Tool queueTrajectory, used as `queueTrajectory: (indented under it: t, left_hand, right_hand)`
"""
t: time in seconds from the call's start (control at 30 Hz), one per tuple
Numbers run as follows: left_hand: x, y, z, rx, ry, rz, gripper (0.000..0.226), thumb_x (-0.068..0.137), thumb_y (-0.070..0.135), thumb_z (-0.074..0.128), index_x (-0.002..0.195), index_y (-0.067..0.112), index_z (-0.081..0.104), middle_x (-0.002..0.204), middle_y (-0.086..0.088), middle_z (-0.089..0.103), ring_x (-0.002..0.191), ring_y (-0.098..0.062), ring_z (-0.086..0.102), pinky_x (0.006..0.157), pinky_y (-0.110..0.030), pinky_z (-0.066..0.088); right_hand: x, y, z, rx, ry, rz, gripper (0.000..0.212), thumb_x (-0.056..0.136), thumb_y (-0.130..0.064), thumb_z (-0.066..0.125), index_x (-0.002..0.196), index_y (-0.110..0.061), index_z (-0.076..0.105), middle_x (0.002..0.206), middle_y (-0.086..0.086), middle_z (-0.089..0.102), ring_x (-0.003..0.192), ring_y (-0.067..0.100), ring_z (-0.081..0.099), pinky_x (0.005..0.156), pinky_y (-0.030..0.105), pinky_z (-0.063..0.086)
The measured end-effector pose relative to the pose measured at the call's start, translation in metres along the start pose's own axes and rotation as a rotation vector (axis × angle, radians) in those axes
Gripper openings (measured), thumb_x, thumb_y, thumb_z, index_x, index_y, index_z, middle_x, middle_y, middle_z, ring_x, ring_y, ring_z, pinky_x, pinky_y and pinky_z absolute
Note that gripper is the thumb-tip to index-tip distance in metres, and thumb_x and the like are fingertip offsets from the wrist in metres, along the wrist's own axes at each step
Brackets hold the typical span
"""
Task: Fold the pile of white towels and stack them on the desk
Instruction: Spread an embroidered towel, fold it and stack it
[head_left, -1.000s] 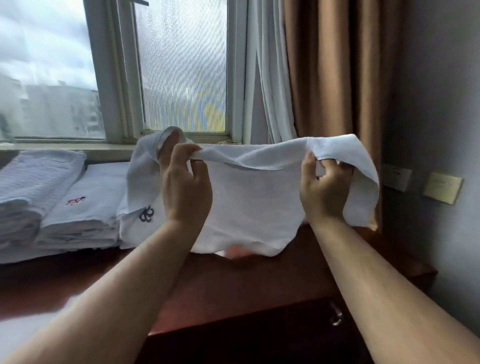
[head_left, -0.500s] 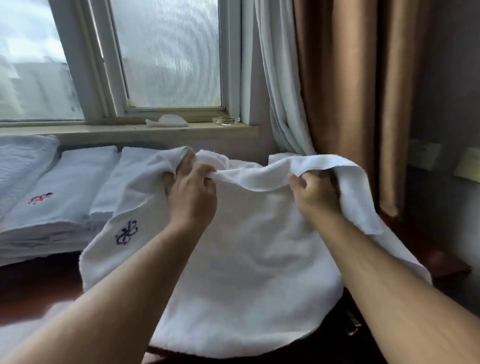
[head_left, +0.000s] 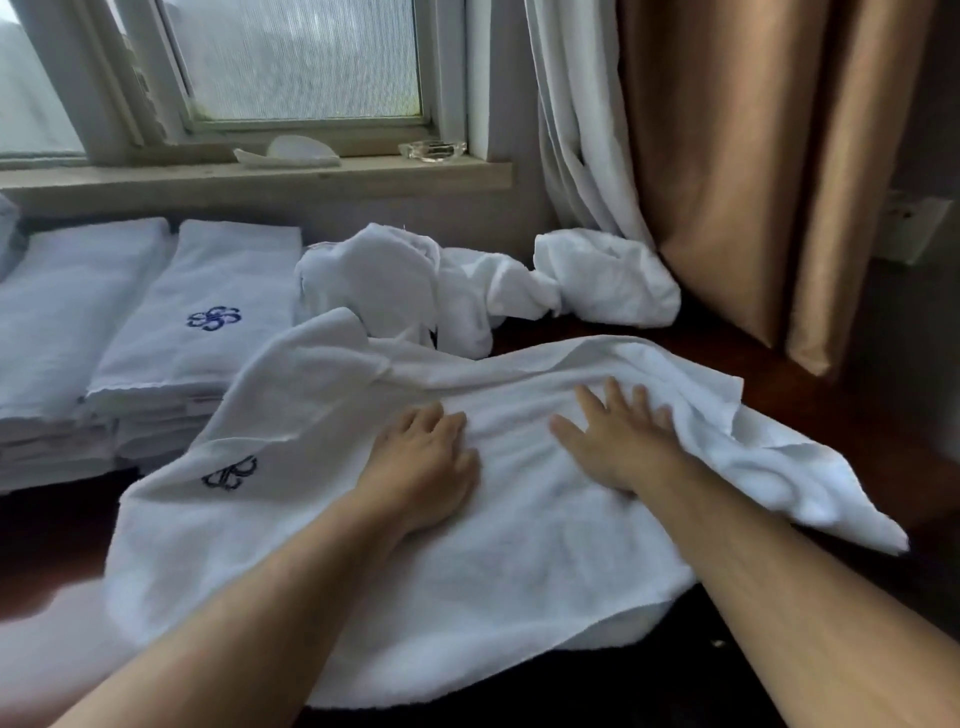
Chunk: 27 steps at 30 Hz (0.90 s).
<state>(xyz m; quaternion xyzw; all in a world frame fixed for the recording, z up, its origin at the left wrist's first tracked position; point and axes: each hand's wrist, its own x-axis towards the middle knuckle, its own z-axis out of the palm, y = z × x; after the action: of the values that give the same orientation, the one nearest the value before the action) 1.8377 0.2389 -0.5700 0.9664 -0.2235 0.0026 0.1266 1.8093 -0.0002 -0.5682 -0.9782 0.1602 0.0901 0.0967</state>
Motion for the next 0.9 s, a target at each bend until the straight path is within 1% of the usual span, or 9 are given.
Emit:
queueTrajectory:
  t: [0.17, 0.23, 0.33, 0.43, 0.53, 0.6, 0.67, 0.77, 0.9]
  left_hand:
    - [-0.007, -0.013, -0.009, -0.008, 0.054, 0.049, 0.043, 0.101, 0.036, 0.042, 0.143, 0.027, 0.048, 0.151, 0.001, 0.044, 0.137, -0.025, 0.035, 0.113, -0.035, 0.031]
    - [-0.014, -0.024, -0.016, 0.093, 0.078, -0.058, 0.040, 0.099, 0.039, 0.043, 0.135, 0.026, 0.051, 0.145, -0.001, 0.047, 0.131, -0.028, 0.037, 0.108, -0.039, 0.033]
    - [-0.032, -0.042, -0.021, 0.147, 0.034, -0.180, 0.045, 0.097, 0.042, 0.041, 0.137, 0.022, 0.050, 0.144, -0.004, 0.045, 0.129, -0.030, 0.037, 0.110, -0.041, 0.031]
    - [-0.060, -0.055, -0.021, 0.183, 0.115, -0.184, 0.045, 0.098, 0.042, 0.041, 0.139, 0.025, 0.048, 0.143, -0.001, 0.046, 0.132, -0.028, 0.036, 0.110, -0.041, 0.028]
    - [-0.087, -0.067, -0.029, 0.108, 0.275, -0.288, 0.048, 0.093, 0.031, 0.049, 0.141, 0.027, 0.046, 0.139, -0.002, 0.045, 0.127, -0.031, 0.039, 0.102, -0.044, 0.034]
    - [-0.105, -0.080, -0.038, -0.051, 0.318, -0.496, 0.050, 0.087, 0.039, 0.057, 0.133, 0.021, 0.049, 0.130, -0.006, 0.050, 0.120, -0.034, 0.045, 0.096, -0.045, 0.039]
    - [-0.120, -0.093, -0.049, -0.239, 0.256, -0.669, 0.049, 0.078, 0.051, 0.060, 0.111, 0.015, 0.064, 0.109, -0.005, 0.063, 0.109, -0.032, 0.057, 0.088, -0.040, 0.045]
    - [-0.132, -0.100, -0.059, -0.539, 0.165, -0.548, 0.040, 0.080, 0.047, 0.062, 0.076, 0.008, 0.071, 0.072, 0.002, 0.066, 0.078, -0.021, 0.062, 0.070, -0.034, 0.044]
    - [-0.140, -0.090, -0.064, -1.395, 0.153, -0.365, 0.038, 0.096, 0.035, 0.061, 0.106, 0.000, 0.070, 0.104, -0.016, 0.072, 0.095, -0.029, 0.064, 0.086, -0.041, 0.048]
  right_hand:
    - [0.037, 0.033, -0.035, -0.124, -0.080, 0.108, 0.069, 0.101, -0.067, 0.013, 0.162, -0.036, 0.002, 0.171, -0.001, -0.006, 0.156, 0.033, -0.001, 0.124, 0.055, 0.004]
    - [0.043, 0.004, -0.047, -0.175, -0.110, 0.146, 0.069, 0.103, -0.062, 0.019, 0.161, -0.025, 0.021, 0.168, 0.006, 0.017, 0.153, 0.036, 0.018, 0.123, 0.055, 0.015]
    - [0.029, -0.073, -0.032, 0.009, 0.001, -0.103, 0.050, 0.098, -0.052, 0.038, 0.135, -0.024, 0.057, 0.148, 0.007, 0.051, 0.132, 0.034, 0.048, 0.112, 0.051, 0.036]
    - [-0.006, -0.125, 0.005, 0.058, 0.009, -0.394, 0.053, 0.097, -0.058, 0.036, 0.139, -0.028, 0.051, 0.155, 0.002, 0.040, 0.144, 0.030, 0.033, 0.117, 0.056, 0.024]
    - [-0.017, -0.129, 0.023, -0.013, 0.032, -0.468, 0.061, 0.098, -0.062, 0.027, 0.155, -0.040, 0.029, 0.169, -0.003, 0.011, 0.155, 0.031, 0.006, 0.122, 0.057, 0.008]
    - [-0.020, -0.126, 0.025, -0.018, 0.070, -0.475, 0.058, 0.100, -0.058, 0.025, 0.155, -0.039, 0.031, 0.169, -0.003, 0.013, 0.154, 0.032, 0.010, 0.122, 0.055, 0.012]
    - [-0.023, -0.130, 0.024, -0.045, 0.111, -0.416, 0.051, 0.102, -0.050, 0.026, 0.148, -0.033, 0.042, 0.165, 0.000, 0.026, 0.148, 0.034, 0.023, 0.119, 0.053, 0.021]
    - [-0.033, -0.155, 0.021, -0.011, 0.103, -0.363, 0.041, 0.102, -0.038, 0.029, 0.131, -0.026, 0.055, 0.150, 0.002, 0.045, 0.134, 0.033, 0.039, 0.111, 0.052, 0.032]
    - [-0.040, -0.177, 0.026, 0.038, -0.014, -0.501, 0.049, 0.104, -0.049, 0.021, 0.150, -0.041, 0.038, 0.162, -0.005, 0.030, 0.148, 0.034, 0.021, 0.118, 0.062, 0.016]
